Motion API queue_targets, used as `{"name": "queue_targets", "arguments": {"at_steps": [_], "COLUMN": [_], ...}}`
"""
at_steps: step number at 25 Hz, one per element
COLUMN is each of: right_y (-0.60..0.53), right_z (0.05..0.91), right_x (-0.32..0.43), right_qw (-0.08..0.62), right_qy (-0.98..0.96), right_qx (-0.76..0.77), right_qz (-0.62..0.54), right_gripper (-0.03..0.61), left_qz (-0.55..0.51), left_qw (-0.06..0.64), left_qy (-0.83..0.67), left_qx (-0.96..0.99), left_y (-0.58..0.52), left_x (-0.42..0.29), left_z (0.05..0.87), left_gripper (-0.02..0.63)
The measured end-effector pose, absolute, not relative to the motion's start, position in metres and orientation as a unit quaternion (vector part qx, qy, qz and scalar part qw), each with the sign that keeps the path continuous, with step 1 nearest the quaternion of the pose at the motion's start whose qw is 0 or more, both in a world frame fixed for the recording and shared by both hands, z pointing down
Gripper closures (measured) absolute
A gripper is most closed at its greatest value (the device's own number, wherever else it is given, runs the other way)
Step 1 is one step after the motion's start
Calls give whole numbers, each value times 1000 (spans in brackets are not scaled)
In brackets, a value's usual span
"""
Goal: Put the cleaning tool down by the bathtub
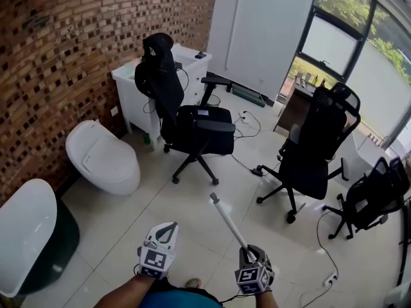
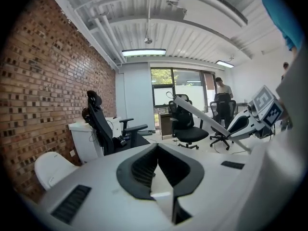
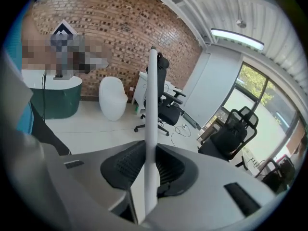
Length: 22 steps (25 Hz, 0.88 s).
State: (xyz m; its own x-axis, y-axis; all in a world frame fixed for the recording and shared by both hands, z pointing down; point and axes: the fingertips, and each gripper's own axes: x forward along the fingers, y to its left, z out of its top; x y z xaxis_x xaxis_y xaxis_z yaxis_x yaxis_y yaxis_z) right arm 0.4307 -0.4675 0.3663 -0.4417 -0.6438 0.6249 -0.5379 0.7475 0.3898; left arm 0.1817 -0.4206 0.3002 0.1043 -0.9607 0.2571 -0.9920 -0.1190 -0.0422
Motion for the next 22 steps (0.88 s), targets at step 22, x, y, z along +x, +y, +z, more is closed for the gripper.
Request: {"name": "queue_targets", "arguments": {"at_steps": [22], "right_y": [-376], "right_z": [259], "right_x": [122], "right_qw": [278], "right_qy": [-898], "right_qx": [170], "right_qz": [-296], "right_gripper": [486], "left_qz": [87], "left_qw": [50], "left_qy": [-808], "left_qx": [581], "left_y": [-240], "left_x": [-59], "left_z": [250], "left_gripper": [614]}}
